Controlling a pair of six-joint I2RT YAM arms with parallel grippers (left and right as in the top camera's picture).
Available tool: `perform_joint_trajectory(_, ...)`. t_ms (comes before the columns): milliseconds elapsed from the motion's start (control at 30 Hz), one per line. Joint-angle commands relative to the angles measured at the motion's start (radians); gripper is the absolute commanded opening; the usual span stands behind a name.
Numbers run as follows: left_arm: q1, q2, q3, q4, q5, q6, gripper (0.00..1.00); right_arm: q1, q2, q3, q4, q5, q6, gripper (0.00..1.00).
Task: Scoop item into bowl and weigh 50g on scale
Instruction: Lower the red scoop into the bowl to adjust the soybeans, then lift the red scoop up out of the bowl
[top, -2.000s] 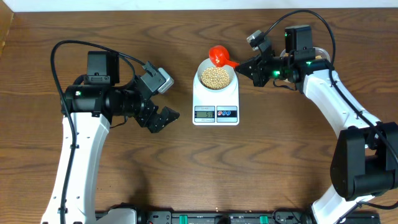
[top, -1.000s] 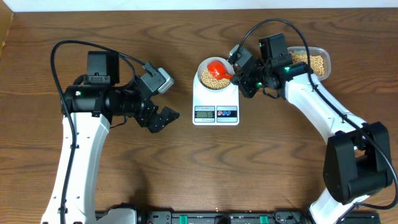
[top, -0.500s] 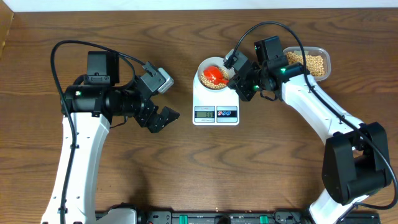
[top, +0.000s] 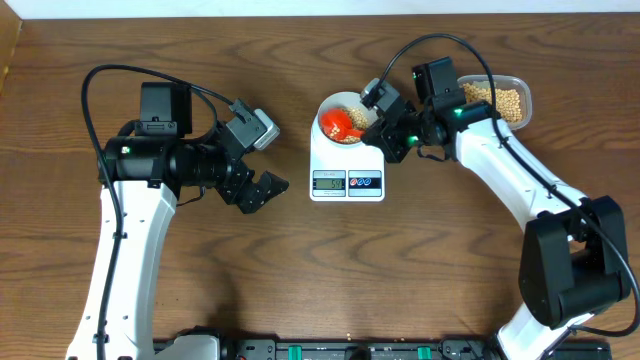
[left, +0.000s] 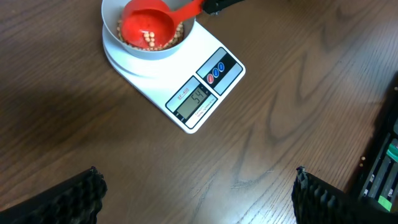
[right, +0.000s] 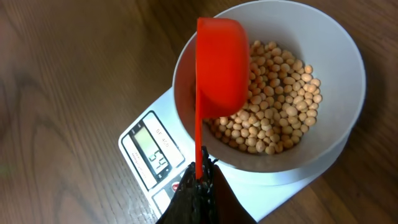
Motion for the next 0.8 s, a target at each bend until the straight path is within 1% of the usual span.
perform_joint_trajectory(0, 0.002, -0.011, 0.006, -0.004, 0.013, 0.017, 0.98, -0.021, 0.012, -0.002, 0.000, -0.071, 0.026, 0.01)
perform_joint_trajectory(233, 0.002, -0.011, 0.006, -0.004, 0.013, 0.017, 0.98, -0.051, 0.012, -0.002, 0.006, -0.083, 0.089, 0.01)
perform_joint_trajectory(467, 0.002, -0.011, 0.006, -0.004, 0.013, 0.017, 0.98, -0.085, 0.012, -0.002, 0.012, -0.148, 0.093, 0.01)
perform_joint_trajectory(600, 0.002, -0.011, 0.006, -0.004, 0.013, 0.017, 0.98, -0.098, 0.012, -0.002, 0.029, -0.153, 0.130, 0.01)
perform_joint_trajectory(767, 0.002, -0.011, 0.006, -0.004, 0.013, 0.017, 0.98, -0.107, 0.012, -0.002, 0.034, -0.178, 0.130, 0.01)
